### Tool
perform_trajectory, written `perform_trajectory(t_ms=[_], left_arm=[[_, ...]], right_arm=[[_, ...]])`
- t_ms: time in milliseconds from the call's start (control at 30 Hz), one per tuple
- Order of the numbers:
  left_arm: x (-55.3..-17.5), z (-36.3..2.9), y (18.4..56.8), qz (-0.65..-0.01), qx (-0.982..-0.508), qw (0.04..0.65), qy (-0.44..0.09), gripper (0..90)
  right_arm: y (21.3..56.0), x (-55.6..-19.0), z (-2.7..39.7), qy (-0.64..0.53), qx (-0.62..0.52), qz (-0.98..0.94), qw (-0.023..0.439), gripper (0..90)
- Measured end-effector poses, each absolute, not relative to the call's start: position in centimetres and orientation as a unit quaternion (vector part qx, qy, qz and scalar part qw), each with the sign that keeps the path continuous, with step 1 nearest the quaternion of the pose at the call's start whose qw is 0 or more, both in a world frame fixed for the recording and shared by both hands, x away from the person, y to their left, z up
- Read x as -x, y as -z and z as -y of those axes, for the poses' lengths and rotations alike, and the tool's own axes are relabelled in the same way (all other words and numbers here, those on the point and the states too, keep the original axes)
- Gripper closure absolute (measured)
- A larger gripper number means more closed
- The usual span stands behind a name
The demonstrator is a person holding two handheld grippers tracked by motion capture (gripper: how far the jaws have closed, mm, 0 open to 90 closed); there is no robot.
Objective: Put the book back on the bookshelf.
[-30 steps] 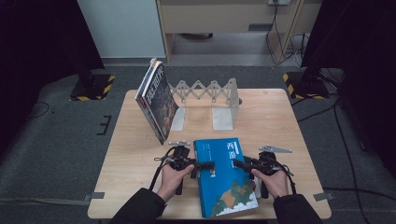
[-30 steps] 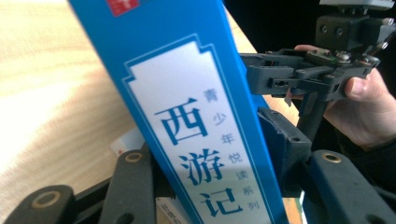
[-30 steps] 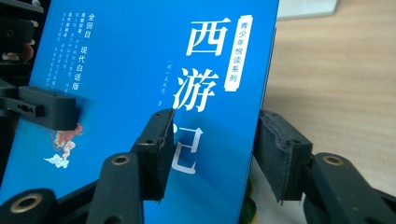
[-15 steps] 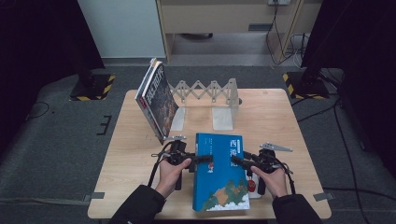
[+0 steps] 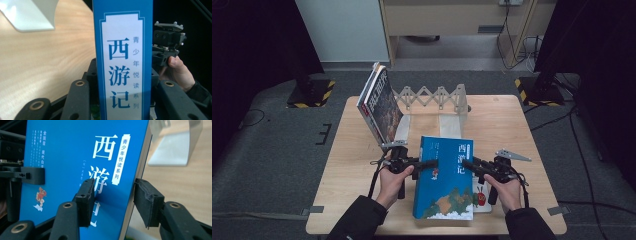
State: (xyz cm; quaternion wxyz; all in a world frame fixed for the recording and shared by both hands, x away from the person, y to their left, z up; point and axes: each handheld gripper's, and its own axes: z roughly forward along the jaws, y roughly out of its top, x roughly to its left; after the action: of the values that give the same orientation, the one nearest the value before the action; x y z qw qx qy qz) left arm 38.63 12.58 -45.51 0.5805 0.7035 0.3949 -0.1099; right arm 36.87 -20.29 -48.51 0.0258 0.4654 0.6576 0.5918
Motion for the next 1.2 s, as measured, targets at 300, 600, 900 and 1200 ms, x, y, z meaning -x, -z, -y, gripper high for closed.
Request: perform_trajectory(t_ms=[300,600,900,1200], left_arm=[[-38.1,-11.9,46.1,-0.394,-0.718,0.568,0.089,58.8],[-38.0,-11.3,47.1,-0.412,-0.711,0.562,0.093,57.7],[-38.0,-11.0,47.6,-0.424,-0.700,0.567,0.099,51.4],[-38.0,-10.8,48.5,-0.427,-0.695,0.568,0.109,55.2]], right_arm=[[48.5,-36.7,20.3,-0.586,-0.461,-0.665,0.041,54.3],[48.7,-36.6,20.3,-0.578,-0.468,-0.667,0.042,54.7],[48.7,-36.6,20.2,-0.577,-0.464,-0.671,0.042,55.2],[48.8,-36.6,20.1,-0.573,-0.464,-0.675,0.041,56.1]])
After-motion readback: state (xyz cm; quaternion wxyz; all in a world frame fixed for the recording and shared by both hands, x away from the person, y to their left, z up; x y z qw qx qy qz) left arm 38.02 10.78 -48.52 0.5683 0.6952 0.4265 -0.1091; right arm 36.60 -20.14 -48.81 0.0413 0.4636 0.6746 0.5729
